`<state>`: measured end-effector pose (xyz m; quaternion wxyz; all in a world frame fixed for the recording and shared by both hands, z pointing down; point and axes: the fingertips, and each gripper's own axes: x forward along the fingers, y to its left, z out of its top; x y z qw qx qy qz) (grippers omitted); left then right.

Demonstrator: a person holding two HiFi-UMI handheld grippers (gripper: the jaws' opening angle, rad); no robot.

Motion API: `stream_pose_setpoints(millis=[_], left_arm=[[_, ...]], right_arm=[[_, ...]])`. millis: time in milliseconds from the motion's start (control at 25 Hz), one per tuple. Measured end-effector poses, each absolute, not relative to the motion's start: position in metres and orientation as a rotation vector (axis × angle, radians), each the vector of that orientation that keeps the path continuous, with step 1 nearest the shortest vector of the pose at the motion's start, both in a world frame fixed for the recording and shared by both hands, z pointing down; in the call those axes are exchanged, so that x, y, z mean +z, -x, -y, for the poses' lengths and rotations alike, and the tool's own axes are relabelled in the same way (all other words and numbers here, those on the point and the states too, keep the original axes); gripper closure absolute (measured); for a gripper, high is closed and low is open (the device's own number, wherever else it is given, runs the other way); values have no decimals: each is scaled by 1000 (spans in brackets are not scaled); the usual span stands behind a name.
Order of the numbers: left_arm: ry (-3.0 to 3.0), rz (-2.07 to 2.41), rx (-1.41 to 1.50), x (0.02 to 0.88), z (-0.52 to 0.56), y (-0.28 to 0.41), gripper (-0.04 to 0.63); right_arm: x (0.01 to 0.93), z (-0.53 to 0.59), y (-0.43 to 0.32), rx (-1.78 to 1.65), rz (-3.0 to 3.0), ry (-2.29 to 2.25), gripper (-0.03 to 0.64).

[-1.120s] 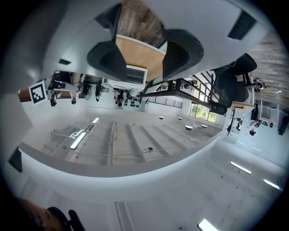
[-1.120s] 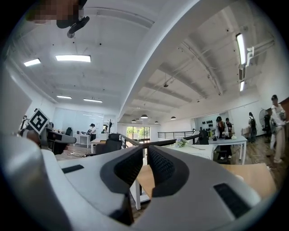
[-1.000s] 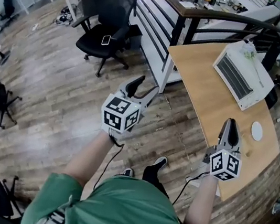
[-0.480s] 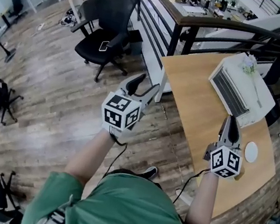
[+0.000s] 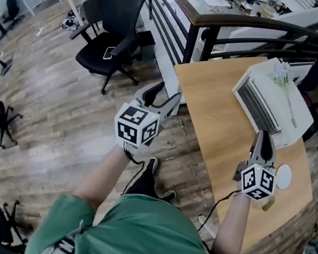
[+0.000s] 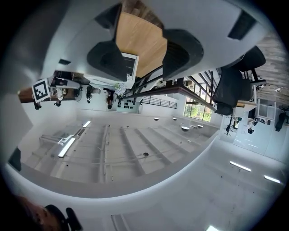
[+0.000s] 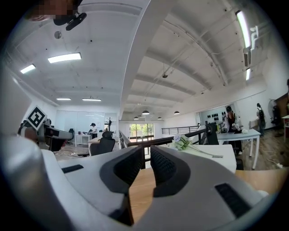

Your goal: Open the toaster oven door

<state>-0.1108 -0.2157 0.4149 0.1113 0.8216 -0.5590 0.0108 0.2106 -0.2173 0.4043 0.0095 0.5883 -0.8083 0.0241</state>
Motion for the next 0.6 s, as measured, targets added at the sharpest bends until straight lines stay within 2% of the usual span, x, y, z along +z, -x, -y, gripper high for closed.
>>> stream_pose_setpoints(millis=[400,600], left_arm=[[-2495,1394,35,441,346,100,337],[-2503,1333,54,454,394,104,337]], right_arm=[[448,304,-227,85,2222,-1946,541],[477,355,-239,66,2069,-1900,505]])
